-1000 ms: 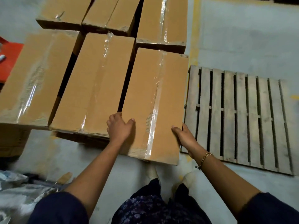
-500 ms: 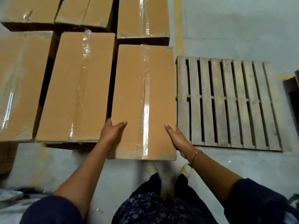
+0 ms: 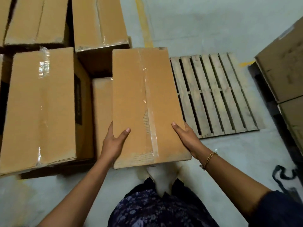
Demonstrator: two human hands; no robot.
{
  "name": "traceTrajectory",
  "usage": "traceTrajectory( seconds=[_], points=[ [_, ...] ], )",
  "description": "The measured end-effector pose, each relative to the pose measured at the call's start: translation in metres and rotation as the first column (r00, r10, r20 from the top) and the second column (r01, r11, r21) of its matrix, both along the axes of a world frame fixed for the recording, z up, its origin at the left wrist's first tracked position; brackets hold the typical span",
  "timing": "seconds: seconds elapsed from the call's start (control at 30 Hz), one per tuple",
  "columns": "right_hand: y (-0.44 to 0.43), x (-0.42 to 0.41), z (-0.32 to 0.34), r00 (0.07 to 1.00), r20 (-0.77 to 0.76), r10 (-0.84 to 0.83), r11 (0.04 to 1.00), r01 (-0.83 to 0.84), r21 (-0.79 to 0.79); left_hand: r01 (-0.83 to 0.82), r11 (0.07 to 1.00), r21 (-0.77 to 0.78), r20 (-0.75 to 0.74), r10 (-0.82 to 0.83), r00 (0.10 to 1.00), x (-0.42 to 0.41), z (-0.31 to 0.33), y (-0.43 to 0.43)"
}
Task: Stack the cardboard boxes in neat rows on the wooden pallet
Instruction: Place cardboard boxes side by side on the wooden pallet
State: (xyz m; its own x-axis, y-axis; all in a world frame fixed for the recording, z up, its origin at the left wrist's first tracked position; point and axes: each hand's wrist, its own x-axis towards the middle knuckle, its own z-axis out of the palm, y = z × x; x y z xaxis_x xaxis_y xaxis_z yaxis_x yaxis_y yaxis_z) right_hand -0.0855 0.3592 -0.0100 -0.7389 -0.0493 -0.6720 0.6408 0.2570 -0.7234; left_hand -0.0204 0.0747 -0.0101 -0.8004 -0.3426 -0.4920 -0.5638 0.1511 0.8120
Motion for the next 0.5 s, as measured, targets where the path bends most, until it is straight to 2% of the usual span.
traceTrajectory(
  seconds=[0.17,0.33,0.5],
  points=[
    [0.073,-0.001,0.015,0.993,-0.051,-0.106,0.994,0.106,0.01,0.103,0.992,-0.074,-0.055,-0.107,0.993,-0.036,0.015,0.071],
    [0.172,0.005,0.028,0.973,-0.127,-0.194,0.978,0.201,0.047,0.217,0.976,-0.01,-0.07,-0.217,0.974,-0.06,0.018,0.164],
    [0.301,0.018,0.034,0.954,-0.141,-0.264,0.956,0.278,0.089,0.303,0.953,0.025,-0.059,-0.301,0.952,-0.072,0.022,0.289]
  ],
)
